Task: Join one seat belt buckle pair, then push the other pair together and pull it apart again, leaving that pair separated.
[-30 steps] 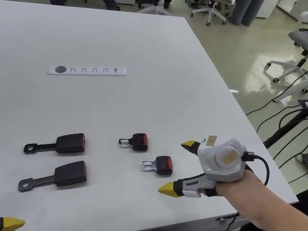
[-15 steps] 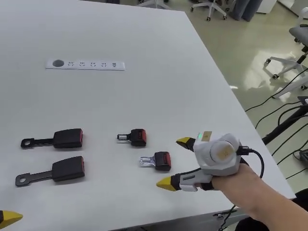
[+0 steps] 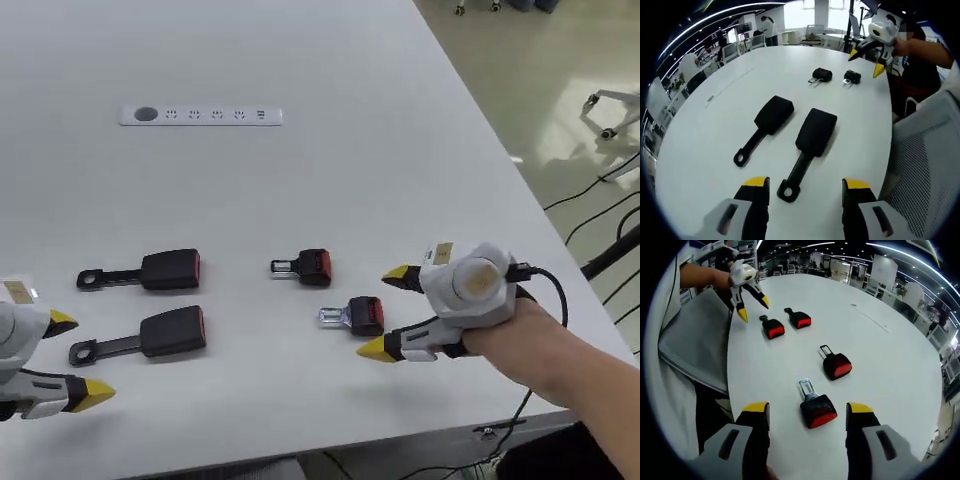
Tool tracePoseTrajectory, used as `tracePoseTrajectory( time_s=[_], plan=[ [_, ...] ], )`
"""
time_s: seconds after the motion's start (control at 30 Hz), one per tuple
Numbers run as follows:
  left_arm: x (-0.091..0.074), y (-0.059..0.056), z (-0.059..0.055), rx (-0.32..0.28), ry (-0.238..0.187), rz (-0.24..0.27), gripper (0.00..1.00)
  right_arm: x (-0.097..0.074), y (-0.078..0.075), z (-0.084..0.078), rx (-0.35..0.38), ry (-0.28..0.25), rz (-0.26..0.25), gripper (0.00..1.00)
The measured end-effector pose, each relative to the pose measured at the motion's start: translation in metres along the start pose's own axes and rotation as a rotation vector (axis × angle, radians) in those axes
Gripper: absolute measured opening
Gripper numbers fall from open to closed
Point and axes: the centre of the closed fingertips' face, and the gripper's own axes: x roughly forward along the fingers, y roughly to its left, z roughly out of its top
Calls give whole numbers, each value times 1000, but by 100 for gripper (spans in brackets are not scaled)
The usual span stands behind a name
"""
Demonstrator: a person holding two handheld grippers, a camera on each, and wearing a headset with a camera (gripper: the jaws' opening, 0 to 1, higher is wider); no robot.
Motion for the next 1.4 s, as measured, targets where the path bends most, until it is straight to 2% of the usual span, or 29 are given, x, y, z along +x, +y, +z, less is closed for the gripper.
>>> tracePoseTrajectory(
  time_s=[0.1,0.17,0.23,0.33,0.43,0.5,0.67,0.77,0.9,0.97,1.0,1.1,1.17,1.4],
  plan=[
    [6,-2,10,38,-1,-33,54,6,-2,-2,-34,29,26,55],
    [9,-6,17,83,-27,-63,46,11,-6,-6,-39,46,31,55],
    [14,-7,20,69,-15,-78,43,13,-5,-9,-50,61,46,52],
    [21,-10,23,97,11,-106,43,17,-9,-14,-59,83,56,52],
    [29,-9,19,117,38,-118,43,17,-5,-17,-58,102,85,49],
    [30,-9,25,117,45,-128,44,20,-5,-21,-88,115,98,47],
    [38,-10,28,118,56,-150,45,26,-6,-29,-110,145,113,45],
    [42,-15,31,157,66,-174,46,28,-7,-32,-121,161,125,45],
    [50,-14,31,195,77,-182,46,32,-8,-35,-142,176,135,44],
    [54,-14,29,215,84,-186,46,33,-9,-35,-147,174,135,44],
    [55,-11,32,234,76,-181,45,34,-9,-34,-141,162,143,45],
    [56,-10,34,220,87,-177,44,35,-13,-34,-141,159,148,43],
    [55,-14,36,257,103,-187,43,35,-9,-34,-146,152,173,41],
    [56,-11,36,283,140,-188,41,35,-16,-33,-173,133,189,35]
  ],
)
